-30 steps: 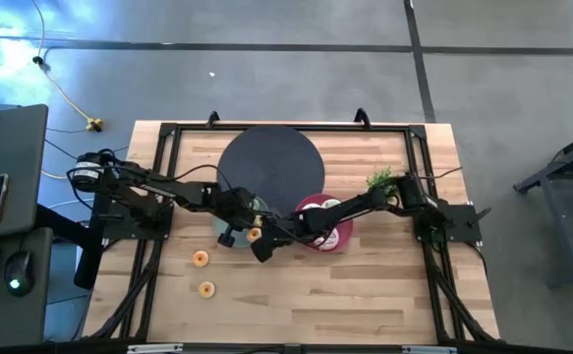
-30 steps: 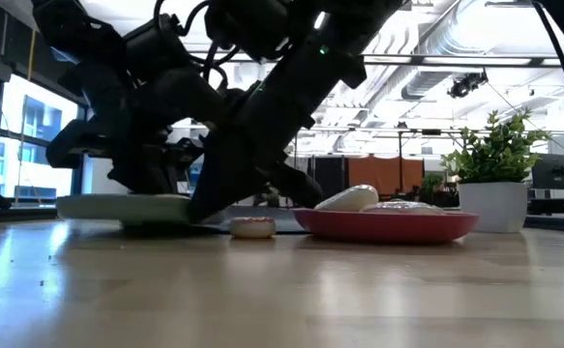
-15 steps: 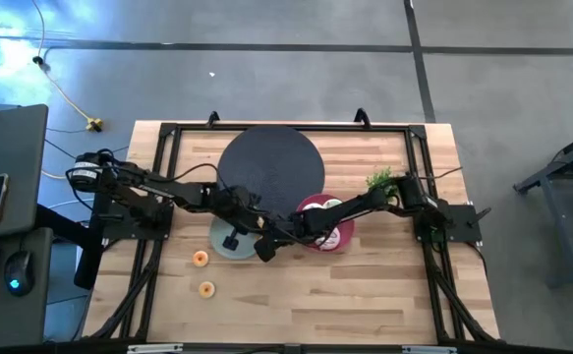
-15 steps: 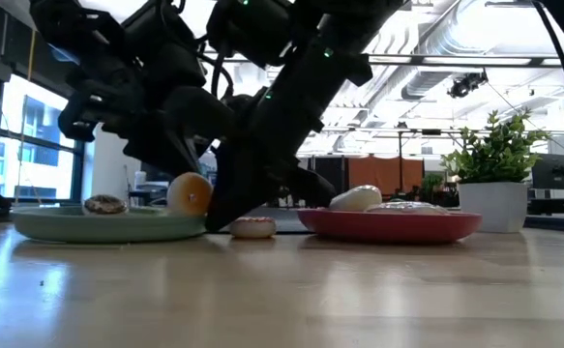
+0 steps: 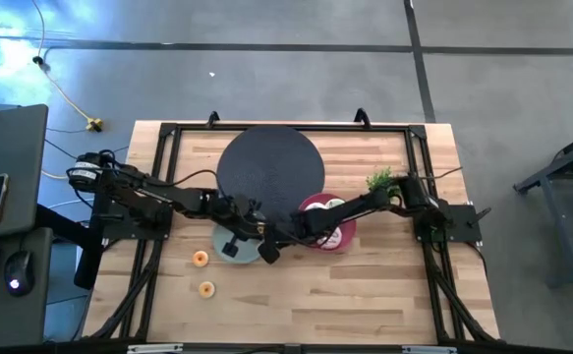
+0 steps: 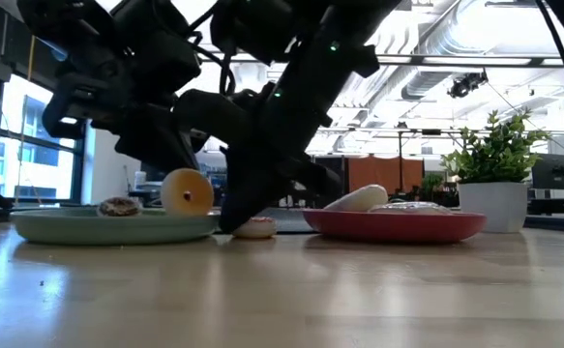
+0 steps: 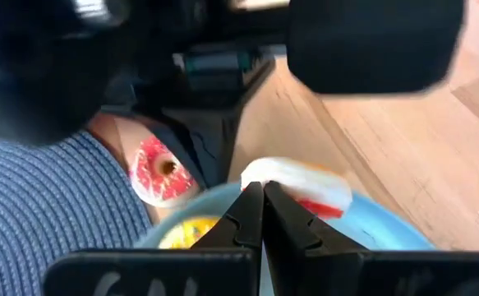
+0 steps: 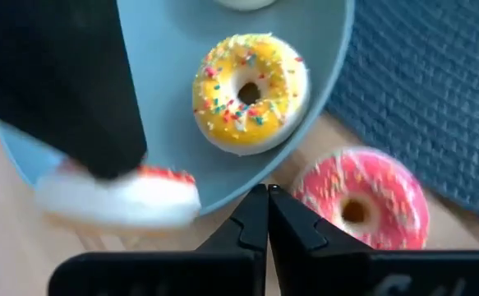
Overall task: Pick & Place donuts
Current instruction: Remove the small red doughnut on the blue plate, then adjust the blue plate
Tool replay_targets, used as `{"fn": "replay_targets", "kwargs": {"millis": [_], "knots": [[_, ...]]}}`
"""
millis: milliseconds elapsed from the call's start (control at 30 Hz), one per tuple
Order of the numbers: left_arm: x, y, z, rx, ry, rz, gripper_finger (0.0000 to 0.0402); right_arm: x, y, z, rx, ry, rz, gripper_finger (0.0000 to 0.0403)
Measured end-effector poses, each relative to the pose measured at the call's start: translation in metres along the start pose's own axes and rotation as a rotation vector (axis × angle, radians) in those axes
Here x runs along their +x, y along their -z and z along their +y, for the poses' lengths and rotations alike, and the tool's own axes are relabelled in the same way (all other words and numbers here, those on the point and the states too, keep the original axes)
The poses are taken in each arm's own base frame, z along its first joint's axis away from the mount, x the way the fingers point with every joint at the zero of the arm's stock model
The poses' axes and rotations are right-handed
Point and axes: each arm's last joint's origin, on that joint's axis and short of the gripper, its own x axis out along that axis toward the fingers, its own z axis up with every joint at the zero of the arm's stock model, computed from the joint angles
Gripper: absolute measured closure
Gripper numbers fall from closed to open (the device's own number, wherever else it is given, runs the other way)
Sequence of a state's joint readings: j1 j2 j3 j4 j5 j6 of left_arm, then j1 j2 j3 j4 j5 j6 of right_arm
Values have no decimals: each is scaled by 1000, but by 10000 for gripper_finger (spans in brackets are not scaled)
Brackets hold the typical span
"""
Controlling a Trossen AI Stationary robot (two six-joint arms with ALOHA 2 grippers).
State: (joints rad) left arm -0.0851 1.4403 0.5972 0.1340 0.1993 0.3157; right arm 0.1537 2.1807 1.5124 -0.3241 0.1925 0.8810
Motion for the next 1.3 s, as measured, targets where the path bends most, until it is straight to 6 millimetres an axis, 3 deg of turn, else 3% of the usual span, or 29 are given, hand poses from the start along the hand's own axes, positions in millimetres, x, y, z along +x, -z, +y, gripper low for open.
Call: {"fn": "replay_targets", "kwargs": {"millis": [233, 500, 700, 833, 1133, 1300], "knots": [[1, -6, -5, -13, -3, -43, 401, 1, -12, -1, 39, -27, -80, 374], [3, -10, -19, 1, -3, -37, 401, -5, -16, -3, -13, -36, -55, 338], [-3, -10, -20, 7, 3, -15, 402, -22, -22, -3, -33, -8, -70, 317], [-22, -16, -23, 43, -3, -23, 402, -44, -22, 7, -118, -35, -86, 303], [-74, -11, -76, 100, 34, 133, 402, -60, 9, 40, -310, -225, -11, 273], [-85, 0, -105, 63, 22, 246, 402, -46, 6, 41, -282, -288, -19, 293]]}}
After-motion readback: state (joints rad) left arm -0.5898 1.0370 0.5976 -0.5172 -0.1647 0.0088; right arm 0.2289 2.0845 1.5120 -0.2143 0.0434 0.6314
